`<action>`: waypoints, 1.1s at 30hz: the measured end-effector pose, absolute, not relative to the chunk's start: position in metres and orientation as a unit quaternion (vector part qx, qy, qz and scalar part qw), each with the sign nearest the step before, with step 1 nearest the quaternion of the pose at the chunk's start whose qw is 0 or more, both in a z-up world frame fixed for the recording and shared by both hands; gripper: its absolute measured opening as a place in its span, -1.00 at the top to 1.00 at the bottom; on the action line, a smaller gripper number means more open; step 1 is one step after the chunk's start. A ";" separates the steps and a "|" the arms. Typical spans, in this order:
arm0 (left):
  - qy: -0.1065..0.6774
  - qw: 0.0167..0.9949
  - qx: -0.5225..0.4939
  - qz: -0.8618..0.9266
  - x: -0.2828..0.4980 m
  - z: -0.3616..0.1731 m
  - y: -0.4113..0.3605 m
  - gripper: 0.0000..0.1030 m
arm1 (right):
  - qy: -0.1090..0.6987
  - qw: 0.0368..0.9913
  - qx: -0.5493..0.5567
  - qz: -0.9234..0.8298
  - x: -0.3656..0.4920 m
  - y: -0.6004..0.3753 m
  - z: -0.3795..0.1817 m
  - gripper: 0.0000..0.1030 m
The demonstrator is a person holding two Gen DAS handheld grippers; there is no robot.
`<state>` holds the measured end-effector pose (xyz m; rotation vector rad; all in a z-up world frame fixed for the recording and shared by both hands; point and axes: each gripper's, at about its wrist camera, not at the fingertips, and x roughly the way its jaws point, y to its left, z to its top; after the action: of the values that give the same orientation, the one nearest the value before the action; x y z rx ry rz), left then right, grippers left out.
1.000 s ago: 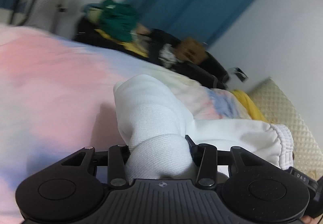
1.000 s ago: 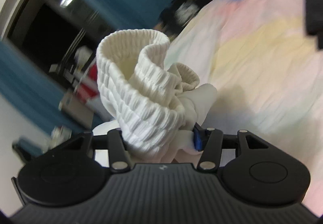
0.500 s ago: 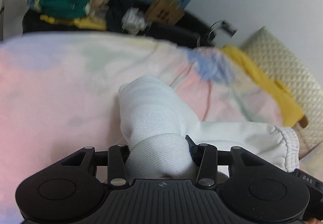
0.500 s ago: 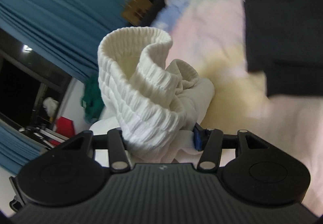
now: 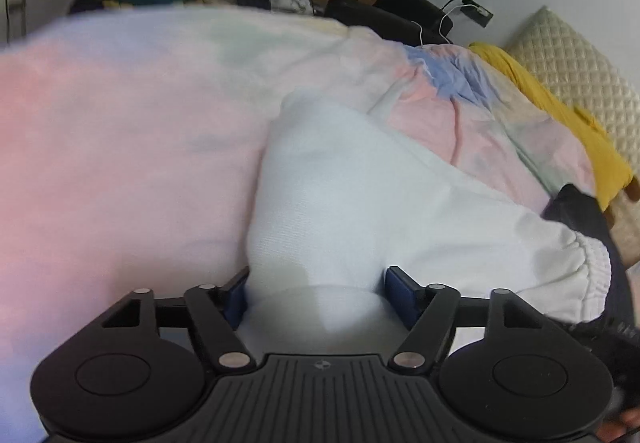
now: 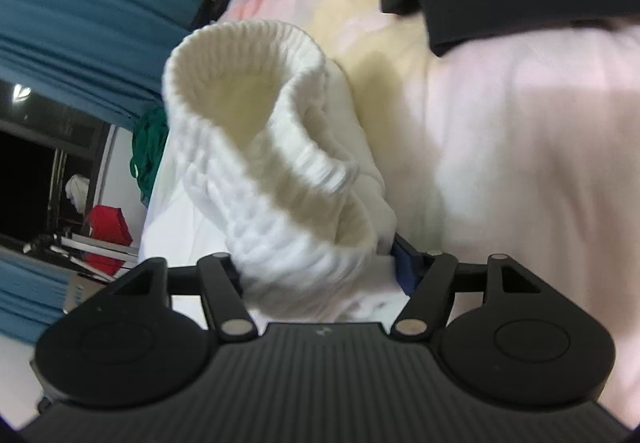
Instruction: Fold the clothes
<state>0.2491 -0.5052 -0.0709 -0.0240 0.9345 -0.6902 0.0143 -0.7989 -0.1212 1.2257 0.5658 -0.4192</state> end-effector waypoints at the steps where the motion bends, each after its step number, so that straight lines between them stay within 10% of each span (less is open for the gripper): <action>1: 0.435 0.840 -0.005 -0.324 0.243 -0.059 -0.502 -0.45 | 0.268 0.765 0.551 -0.201 0.010 -0.796 -0.110 -0.31; 13: 0.322 0.873 0.029 -0.366 0.120 0.093 -0.439 -0.76 | 0.246 0.875 0.364 -0.204 -0.062 -0.722 0.054 -0.32; 18: 0.275 0.885 0.053 -0.372 0.041 0.142 -0.401 -0.80 | 0.207 0.913 0.297 -0.188 -0.093 -0.671 0.101 -0.68; 33: 0.185 0.924 0.030 -0.333 -0.081 0.153 -0.297 -0.99 | 0.126 0.957 0.170 -0.199 -0.146 -0.540 0.116 -0.77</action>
<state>-0.0808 -0.2973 0.1525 0.0606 0.3803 -0.6839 -0.1464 -0.5399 0.1160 0.3448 0.2555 -0.4033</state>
